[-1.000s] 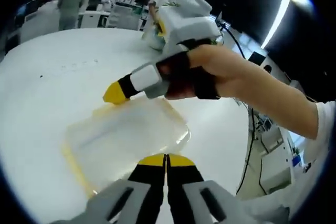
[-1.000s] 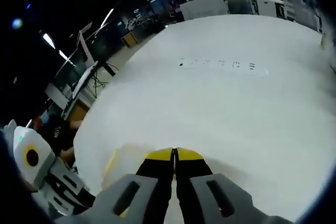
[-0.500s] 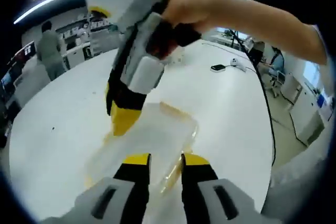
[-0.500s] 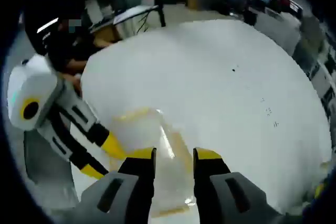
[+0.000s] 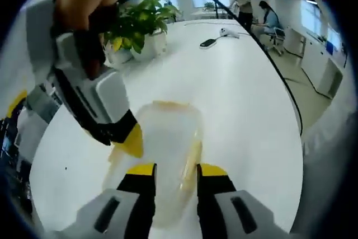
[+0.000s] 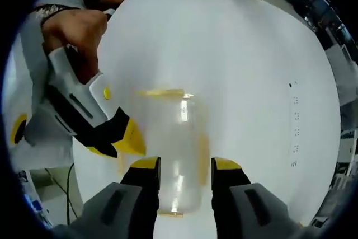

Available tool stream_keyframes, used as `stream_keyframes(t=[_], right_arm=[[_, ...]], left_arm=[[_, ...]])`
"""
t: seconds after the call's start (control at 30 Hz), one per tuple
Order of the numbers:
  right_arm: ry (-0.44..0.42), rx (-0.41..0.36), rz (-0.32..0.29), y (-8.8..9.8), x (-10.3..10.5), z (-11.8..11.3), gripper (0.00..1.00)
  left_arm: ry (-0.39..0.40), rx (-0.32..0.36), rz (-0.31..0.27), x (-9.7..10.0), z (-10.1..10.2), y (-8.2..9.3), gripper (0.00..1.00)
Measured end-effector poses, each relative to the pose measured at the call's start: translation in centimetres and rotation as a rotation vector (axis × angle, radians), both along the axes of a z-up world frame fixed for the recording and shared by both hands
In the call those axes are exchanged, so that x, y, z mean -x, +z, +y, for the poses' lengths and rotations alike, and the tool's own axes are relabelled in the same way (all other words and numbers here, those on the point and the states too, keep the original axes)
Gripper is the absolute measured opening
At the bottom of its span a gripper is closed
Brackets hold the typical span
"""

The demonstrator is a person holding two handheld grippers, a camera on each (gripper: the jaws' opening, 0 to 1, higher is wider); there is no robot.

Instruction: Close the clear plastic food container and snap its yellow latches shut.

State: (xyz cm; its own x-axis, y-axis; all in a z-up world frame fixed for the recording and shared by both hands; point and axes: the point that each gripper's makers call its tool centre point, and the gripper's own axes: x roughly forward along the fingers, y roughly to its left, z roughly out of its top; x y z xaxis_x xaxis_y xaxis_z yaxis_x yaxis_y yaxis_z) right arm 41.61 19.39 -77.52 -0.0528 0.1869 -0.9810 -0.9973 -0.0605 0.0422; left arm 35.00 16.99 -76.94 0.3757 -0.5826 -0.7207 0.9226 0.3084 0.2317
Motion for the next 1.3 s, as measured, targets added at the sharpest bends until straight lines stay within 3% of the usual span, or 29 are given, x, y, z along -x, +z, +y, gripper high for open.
stream_keyframes(t=[0.07,0.1,0.23,0.43,0.57,0.6,1.3], right_arm=[[0.004,0.020,0.016,-0.2,0.3,0.0,0.33],[0.018,0.031,0.008,-0.2,0.3,-0.1,0.33],[0.079,0.067,-0.010,-0.2,0.5,0.0,0.33],[0.115,0.108,-0.007,-0.2,0.6,0.1,0.34],[0.074,0.105,0.014,-0.2,0.6,-0.1,0.35],[0.071,0.104,0.016,-0.2,0.6,-0.1,0.35],[0.029,0.082,0.019,-0.3,1.1,-0.3,0.33]], left_arm=[[-0.012,-0.010,0.009,0.2,0.2,-0.1,0.22],[-0.061,-0.032,-0.008,0.2,0.2,-0.1,0.22],[-0.045,-0.047,0.044,-0.1,0.0,-0.1,0.22],[-0.058,-0.083,0.056,-0.1,-0.1,-0.2,0.23],[-0.201,-0.179,-0.107,0.0,-0.2,-0.6,0.25],[-0.212,-0.188,-0.116,0.0,-0.2,-0.6,0.26],[-0.165,-0.250,-0.126,-0.3,-0.8,-0.9,0.26]])
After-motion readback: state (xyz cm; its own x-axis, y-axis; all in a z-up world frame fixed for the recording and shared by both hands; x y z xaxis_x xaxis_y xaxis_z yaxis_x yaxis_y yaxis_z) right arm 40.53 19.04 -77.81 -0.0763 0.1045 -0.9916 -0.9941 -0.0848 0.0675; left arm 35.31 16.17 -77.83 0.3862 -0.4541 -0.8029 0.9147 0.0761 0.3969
